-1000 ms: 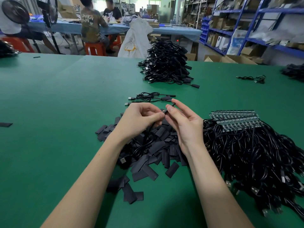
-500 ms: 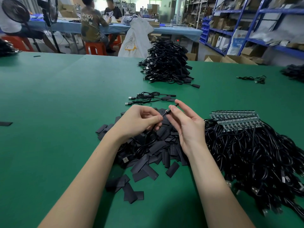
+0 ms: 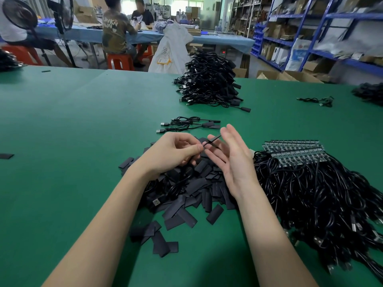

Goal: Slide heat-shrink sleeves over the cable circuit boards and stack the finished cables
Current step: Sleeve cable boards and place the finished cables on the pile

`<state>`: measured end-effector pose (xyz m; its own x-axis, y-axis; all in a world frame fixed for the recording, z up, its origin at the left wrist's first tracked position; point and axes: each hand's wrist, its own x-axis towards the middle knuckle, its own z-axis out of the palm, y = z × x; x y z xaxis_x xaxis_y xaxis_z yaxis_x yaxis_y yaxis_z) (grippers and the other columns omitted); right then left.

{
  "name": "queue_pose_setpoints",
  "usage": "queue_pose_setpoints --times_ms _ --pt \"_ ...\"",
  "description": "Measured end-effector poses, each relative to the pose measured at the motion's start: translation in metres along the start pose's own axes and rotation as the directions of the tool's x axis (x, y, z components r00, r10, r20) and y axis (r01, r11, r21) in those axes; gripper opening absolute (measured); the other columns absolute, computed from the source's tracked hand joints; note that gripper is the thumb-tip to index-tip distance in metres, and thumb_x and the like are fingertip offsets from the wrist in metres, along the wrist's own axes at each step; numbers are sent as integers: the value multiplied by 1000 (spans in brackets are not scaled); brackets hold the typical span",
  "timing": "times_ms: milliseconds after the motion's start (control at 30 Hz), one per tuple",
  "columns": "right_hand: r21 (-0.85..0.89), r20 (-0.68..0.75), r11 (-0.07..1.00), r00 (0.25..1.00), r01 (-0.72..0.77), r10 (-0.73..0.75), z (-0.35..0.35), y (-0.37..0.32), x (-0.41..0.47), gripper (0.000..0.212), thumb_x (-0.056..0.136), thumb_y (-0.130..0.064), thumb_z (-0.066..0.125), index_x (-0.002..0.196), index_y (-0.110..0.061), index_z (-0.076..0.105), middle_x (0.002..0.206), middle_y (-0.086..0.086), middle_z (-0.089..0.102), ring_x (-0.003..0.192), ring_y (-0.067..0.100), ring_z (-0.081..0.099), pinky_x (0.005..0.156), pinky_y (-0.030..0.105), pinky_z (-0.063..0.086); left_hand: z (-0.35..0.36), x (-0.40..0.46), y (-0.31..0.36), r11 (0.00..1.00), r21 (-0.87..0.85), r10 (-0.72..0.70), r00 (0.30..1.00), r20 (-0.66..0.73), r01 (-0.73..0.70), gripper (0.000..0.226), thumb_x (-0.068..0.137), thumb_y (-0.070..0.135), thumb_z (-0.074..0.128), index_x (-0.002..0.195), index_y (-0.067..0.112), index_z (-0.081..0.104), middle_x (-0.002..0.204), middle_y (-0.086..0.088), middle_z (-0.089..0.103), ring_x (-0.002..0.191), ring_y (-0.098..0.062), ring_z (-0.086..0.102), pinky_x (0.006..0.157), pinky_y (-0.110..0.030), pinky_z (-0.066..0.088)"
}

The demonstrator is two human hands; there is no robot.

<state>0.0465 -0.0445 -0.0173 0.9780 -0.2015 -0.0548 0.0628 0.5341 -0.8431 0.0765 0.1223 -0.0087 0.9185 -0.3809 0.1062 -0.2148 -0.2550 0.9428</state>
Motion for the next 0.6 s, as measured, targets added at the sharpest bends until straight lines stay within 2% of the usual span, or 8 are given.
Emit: queue_pose_setpoints --times_ms 100,200,300,400,500,533,600 --pt "31 -19 999 999 -42 42 -4 -5 0 49 101 -40 60 146 -24 48 110 16 76 97 30 76 77 34 62 -4 1 8 997 81 21 999 -46 -18 14 96 27 68 85 21 74 67 6 66 60 -8 55 56 -15 42" --pt "-2 -21 997 997 -73 73 -7 -6 1 48 104 -41 52 148 -24 44 104 10 78 95 28 76 74 32 63 -7 9 28 988 149 55 996 -69 -45 14 97 25 67 85 20 73 65 10 65 60 -6 55 60 -15 43" --pt "-59 -12 994 995 -96 96 -9 -4 1 44 107 -39 46 148 -24 44 103 5 79 94 24 77 73 30 62 -15 32 55 953 297 82 994 -75 -56 15 96 28 67 84 23 73 65 15 68 54 4 54 56 -7 43" --pt "-77 -1 992 995 -103 104 -11 -4 3 36 108 -36 46 142 -25 47 101 4 79 91 21 77 72 29 63 -27 73 74 858 509 137 986 -93 -71 14 95 29 67 85 23 74 75 12 69 57 5 57 52 -2 39" --pt "-91 11 990 994 -105 107 -13 -5 5 31 107 -34 50 137 -26 49 100 3 79 86 20 77 70 28 62 -31 120 76 752 656 173 980 -99 -66 13 95 26 66 85 21 72 72 15 61 61 1 52 48 -2 35" --pt "-93 12 990 994 -108 109 -13 -5 5 30 106 -34 51 135 -27 51 99 3 79 84 19 77 68 27 62 -30 134 72 719 693 181 978 -100 -62 12 96 25 65 88 19 72 72 14 60 62 -1 51 50 -4 36" --pt "-96 16 989 993 -112 114 -14 -4 7 25 106 -34 52 130 -27 53 98 4 80 79 18 76 65 26 61 -25 157 58 654 755 182 979 -96 -48 14 97 21 63 96 15 75 82 5 65 72 -11 57 66 -15 41"
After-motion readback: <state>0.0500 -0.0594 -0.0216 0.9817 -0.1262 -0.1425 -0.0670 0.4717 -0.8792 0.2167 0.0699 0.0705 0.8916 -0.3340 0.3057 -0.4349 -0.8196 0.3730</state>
